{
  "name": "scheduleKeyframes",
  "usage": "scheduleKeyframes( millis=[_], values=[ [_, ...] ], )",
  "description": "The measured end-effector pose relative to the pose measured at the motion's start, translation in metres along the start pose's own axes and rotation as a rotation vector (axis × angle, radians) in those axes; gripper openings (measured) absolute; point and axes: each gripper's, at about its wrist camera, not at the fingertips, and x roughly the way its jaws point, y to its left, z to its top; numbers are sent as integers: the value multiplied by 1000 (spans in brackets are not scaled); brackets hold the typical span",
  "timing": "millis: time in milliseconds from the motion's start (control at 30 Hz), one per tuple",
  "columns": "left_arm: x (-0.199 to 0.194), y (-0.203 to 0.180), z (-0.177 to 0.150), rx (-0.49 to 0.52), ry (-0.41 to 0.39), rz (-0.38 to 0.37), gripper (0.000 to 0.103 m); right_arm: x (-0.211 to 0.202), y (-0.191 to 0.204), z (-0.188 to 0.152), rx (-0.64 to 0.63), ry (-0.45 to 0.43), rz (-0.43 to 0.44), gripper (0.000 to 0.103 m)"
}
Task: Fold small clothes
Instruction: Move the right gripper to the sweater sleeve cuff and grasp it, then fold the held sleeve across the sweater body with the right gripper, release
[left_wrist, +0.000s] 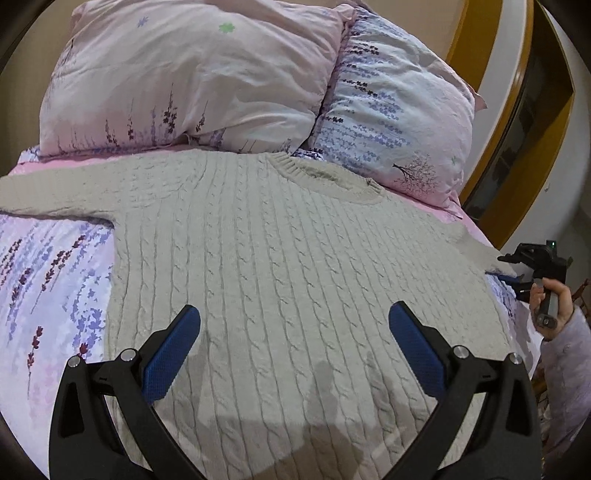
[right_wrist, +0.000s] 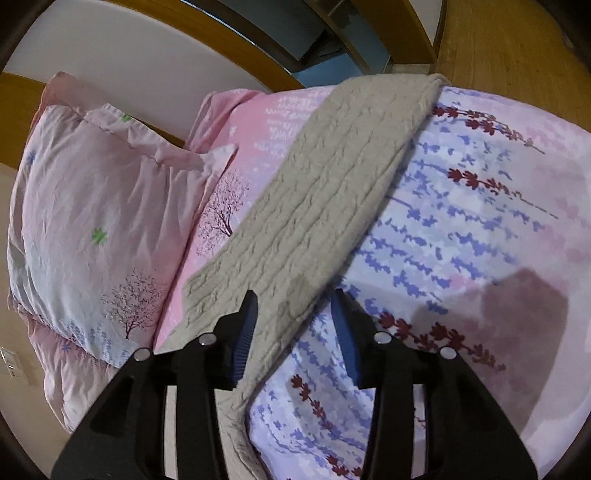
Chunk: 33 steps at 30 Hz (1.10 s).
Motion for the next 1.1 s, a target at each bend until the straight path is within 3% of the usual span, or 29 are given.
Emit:
scheduleKeyframes(
  millis=[167,300,500,700,833,933,1100],
  values=[
    [0,13,4,-85,-21,-59,102,2,-15,4,62,-43,46,26],
    [6,24,7,-150,-9,-88,102,2,-22,8,65,-75,50,9],
    [11,35,5,-195,-5,-118,102,-31,17,4,-73,-205,139,7],
    [11,36,2,-195,-8,-120,102,-61,89,-27,-292,-256,328,7],
    [10,36,2,-199,-11,-122,102,-51,137,-71,-448,-172,413,7],
    [9,37,2,-205,-13,-124,102,-21,158,-108,-514,-38,430,7],
    [7,39,2,-208,-15,-126,102,35,171,-180,-629,190,320,8]
  ],
)
